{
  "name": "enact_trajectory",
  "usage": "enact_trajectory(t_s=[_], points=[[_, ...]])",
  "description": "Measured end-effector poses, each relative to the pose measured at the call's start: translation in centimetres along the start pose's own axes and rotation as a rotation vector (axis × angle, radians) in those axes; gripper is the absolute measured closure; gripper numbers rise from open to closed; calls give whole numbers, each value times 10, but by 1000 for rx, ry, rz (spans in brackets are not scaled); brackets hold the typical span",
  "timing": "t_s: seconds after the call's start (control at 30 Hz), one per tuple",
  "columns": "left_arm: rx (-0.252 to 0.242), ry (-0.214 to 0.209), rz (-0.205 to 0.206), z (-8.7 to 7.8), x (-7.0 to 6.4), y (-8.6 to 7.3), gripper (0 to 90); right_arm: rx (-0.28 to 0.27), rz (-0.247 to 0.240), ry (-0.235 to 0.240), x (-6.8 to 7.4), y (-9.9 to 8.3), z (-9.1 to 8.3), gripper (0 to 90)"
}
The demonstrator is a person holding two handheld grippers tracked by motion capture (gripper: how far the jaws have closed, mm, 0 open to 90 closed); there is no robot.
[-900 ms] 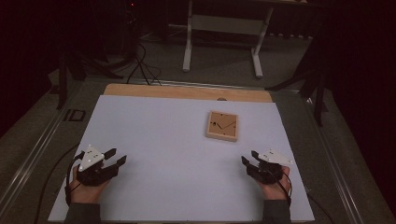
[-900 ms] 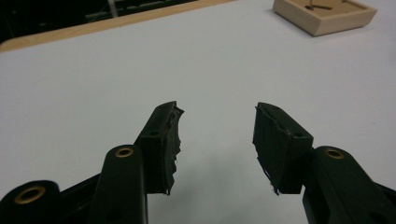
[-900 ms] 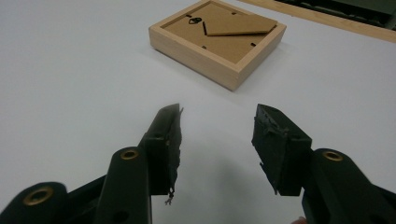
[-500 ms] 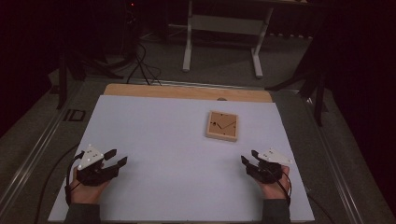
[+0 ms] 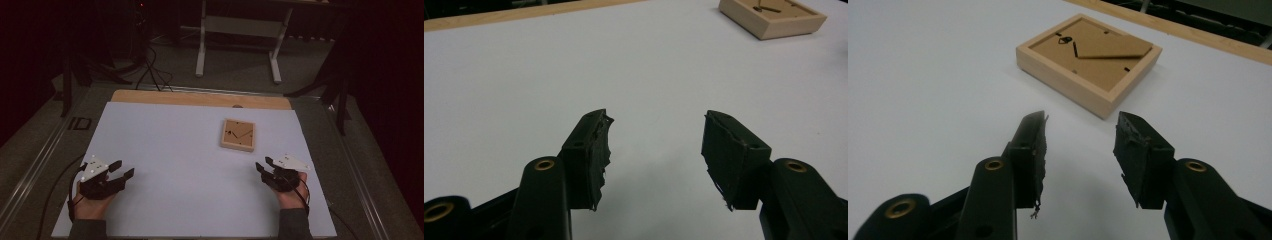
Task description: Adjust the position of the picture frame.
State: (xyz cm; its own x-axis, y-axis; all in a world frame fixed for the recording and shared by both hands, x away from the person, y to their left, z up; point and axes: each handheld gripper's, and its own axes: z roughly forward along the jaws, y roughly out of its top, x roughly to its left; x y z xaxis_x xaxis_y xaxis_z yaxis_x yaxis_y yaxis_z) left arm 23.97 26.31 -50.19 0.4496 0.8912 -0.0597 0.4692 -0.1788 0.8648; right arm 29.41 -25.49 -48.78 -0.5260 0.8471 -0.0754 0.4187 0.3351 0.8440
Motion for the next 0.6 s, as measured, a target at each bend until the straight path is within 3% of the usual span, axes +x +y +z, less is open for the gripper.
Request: enact_trajectory(t_s=[0.37,0.6], points=[[5,0,-7,2,1,-1,439,5,14,-23,-5,19,9,621],[13,-5,-8,4,1,0,442,14,-2,-40,-9,30,16,647]])
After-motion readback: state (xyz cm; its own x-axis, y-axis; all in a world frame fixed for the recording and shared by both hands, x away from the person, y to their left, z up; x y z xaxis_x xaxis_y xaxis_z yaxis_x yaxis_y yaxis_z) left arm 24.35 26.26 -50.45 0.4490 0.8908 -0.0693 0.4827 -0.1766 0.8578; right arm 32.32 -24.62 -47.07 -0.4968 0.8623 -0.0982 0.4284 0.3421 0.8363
